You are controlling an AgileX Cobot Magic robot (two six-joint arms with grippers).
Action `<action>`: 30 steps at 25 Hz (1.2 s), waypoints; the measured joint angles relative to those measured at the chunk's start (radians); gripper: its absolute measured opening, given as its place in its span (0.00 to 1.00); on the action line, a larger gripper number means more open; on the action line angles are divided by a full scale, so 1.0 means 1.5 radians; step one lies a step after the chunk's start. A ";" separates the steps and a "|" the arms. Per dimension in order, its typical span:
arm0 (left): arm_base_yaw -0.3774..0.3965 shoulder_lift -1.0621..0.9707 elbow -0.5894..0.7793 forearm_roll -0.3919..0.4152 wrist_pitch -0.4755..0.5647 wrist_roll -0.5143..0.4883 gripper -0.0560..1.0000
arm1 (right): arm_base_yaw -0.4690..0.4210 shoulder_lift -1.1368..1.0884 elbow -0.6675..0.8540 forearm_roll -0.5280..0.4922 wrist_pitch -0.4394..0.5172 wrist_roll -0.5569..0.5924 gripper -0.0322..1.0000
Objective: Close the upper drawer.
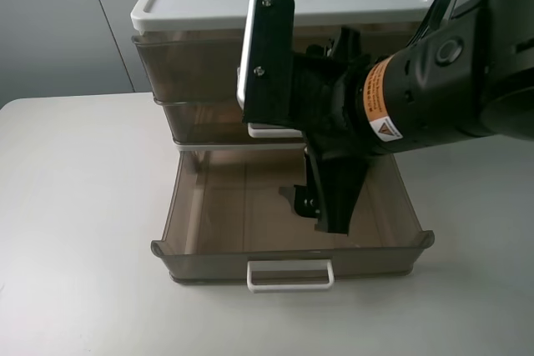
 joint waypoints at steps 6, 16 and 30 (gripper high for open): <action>0.000 0.000 0.000 0.000 0.000 0.000 0.75 | -0.017 0.000 0.000 -0.006 -0.028 0.000 0.71; 0.000 0.000 0.000 0.000 0.000 0.000 0.75 | -0.030 0.025 -0.001 -0.006 -0.042 -0.001 0.71; 0.000 0.000 0.000 0.000 0.000 0.000 0.75 | -0.038 0.048 -0.014 -0.007 -0.086 -0.001 0.71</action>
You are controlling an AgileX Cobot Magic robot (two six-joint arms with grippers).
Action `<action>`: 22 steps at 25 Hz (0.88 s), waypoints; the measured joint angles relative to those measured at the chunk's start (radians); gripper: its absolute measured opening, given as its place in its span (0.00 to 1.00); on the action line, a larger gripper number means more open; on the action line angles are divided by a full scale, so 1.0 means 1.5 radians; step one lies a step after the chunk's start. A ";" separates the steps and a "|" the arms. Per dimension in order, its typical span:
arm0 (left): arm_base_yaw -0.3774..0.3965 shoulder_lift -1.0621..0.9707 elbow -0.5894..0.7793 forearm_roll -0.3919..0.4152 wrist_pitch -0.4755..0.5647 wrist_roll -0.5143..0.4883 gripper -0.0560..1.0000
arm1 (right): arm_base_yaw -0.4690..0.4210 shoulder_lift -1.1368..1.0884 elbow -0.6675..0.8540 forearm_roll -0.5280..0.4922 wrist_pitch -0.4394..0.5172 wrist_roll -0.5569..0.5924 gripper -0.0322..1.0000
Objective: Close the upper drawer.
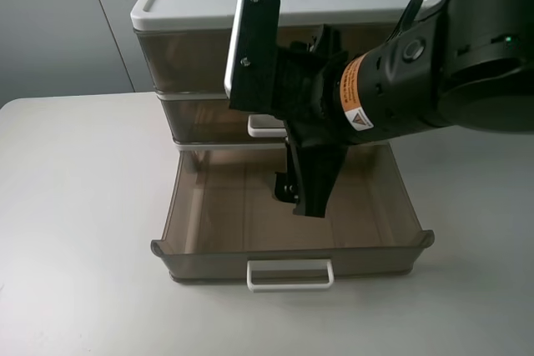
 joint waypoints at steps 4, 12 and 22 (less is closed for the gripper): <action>0.000 0.000 0.000 0.000 0.000 0.000 0.75 | 0.000 0.001 -0.003 0.000 0.003 0.000 0.71; 0.000 0.000 0.000 0.000 0.000 0.000 0.75 | 0.000 -0.001 -0.003 0.036 0.003 0.003 0.71; 0.000 0.000 0.000 0.000 0.000 0.000 0.75 | 0.000 -0.118 -0.011 0.185 0.079 0.003 0.71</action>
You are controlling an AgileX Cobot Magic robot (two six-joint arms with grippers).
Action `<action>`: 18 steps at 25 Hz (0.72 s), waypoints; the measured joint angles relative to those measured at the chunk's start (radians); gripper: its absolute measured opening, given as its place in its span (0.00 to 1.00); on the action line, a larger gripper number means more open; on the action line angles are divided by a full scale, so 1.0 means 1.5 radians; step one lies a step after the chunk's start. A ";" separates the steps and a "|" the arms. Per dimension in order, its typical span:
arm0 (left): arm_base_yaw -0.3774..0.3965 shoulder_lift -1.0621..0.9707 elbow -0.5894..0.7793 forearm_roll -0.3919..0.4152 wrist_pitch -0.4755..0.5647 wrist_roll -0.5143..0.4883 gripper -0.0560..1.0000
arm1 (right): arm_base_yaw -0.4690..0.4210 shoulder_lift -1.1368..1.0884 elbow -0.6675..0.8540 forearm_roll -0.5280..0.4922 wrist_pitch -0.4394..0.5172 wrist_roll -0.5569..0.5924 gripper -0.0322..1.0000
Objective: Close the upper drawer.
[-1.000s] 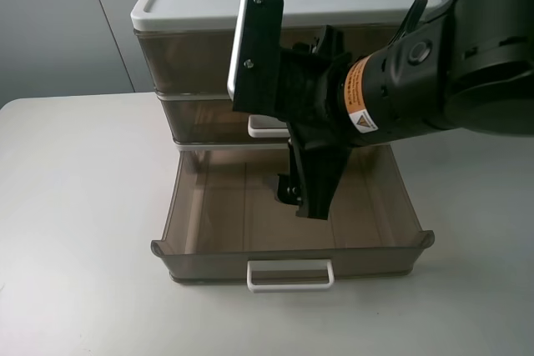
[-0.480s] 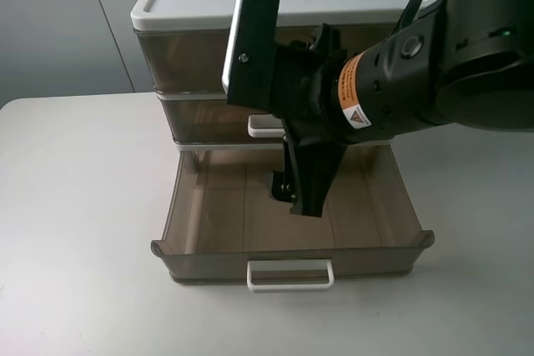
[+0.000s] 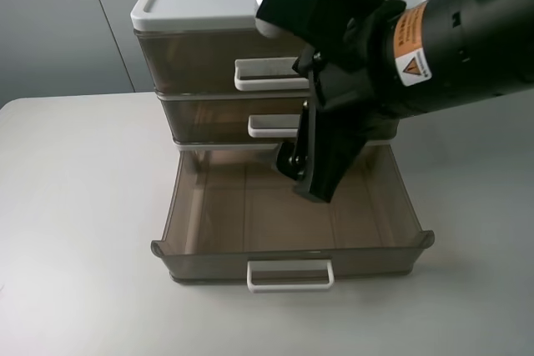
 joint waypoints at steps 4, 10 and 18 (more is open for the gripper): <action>0.000 0.000 0.000 0.000 0.000 0.000 0.75 | 0.000 -0.084 0.000 0.060 0.086 0.000 0.71; 0.000 0.000 0.000 0.000 0.000 0.000 0.75 | 0.000 -0.231 0.006 0.153 0.200 0.000 0.71; 0.000 0.000 0.000 0.000 0.000 0.000 0.75 | 0.000 -0.445 0.092 0.185 0.307 0.040 0.71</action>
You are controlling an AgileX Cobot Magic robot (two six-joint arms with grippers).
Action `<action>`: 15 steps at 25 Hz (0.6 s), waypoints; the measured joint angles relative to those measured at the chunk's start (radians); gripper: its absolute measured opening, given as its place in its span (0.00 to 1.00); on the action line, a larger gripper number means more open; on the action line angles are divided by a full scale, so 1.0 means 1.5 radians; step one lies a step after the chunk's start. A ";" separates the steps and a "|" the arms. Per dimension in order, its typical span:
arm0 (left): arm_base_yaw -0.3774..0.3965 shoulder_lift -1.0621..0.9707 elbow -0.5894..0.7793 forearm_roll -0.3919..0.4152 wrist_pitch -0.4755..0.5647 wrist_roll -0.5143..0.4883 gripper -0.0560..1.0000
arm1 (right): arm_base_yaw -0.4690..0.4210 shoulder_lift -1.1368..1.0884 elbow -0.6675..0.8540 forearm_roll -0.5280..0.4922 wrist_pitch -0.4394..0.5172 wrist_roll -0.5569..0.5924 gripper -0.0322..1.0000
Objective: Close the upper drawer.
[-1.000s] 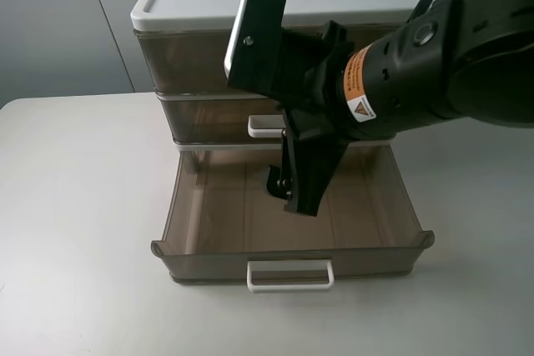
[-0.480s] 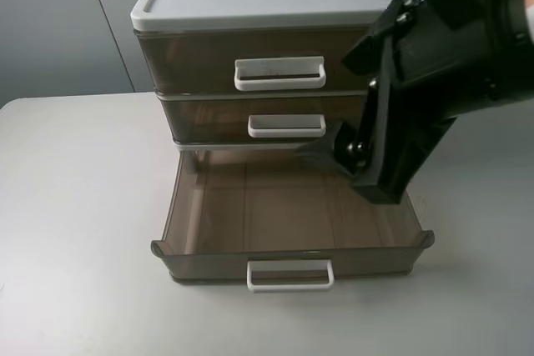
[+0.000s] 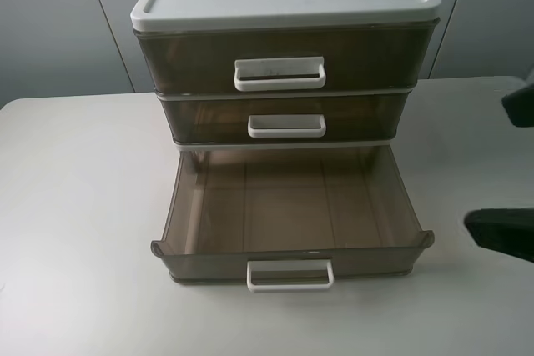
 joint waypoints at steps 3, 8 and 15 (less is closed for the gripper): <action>0.000 0.000 0.000 0.000 0.000 0.000 0.75 | 0.000 -0.084 0.030 0.008 0.044 0.016 0.71; 0.000 0.000 0.000 0.000 0.000 0.000 0.75 | -0.001 -0.200 0.075 0.011 0.091 0.032 0.71; 0.000 0.000 0.000 0.000 0.000 0.000 0.75 | -0.001 -0.320 0.135 0.011 0.099 0.036 0.71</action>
